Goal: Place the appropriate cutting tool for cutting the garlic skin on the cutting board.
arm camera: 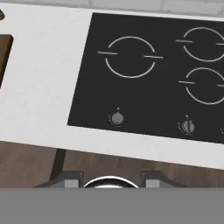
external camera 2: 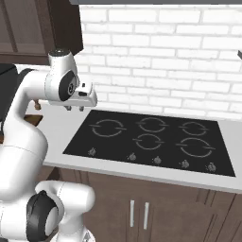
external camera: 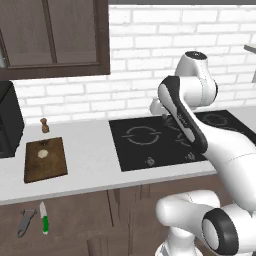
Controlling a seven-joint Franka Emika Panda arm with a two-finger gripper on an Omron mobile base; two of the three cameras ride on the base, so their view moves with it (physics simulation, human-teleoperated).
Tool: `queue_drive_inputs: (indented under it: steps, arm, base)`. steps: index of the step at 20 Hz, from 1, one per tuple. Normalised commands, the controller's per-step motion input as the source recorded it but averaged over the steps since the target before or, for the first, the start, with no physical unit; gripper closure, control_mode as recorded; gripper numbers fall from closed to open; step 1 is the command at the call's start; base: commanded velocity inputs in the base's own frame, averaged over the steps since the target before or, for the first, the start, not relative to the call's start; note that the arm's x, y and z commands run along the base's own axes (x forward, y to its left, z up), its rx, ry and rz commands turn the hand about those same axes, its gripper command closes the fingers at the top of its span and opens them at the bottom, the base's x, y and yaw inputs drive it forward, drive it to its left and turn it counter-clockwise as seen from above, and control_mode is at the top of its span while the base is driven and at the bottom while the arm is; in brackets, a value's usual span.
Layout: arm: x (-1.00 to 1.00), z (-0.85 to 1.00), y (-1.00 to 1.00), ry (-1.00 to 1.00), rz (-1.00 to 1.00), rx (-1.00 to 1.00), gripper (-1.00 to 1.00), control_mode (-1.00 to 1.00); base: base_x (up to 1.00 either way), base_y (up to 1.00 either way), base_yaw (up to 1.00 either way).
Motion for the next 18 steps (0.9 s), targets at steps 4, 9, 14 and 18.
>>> queue_drive_inputs:
  steps: [4, 9, 14, 18]
  arm:
    - [-0.30, -0.04, 0.01, 0.00, 0.00, 0.00, -1.00, -1.00]
    - [-0.54, -0.53, 0.87, -0.05, -0.03, 0.00, -1.00, -1.00]
    - [-0.11, -0.71, 1.00, -0.02, -0.13, 0.00, -1.00, -1.00]
    - [-0.18, -0.54, 1.00, -0.04, -0.14, 0.00, -1.00, -1.00]
  base:
    - [0.00, 0.00, 0.00]
    - [0.00, 0.00, 0.00]
    - [0.00, 0.00, 0.00]
    - [0.00, 0.00, 0.00]
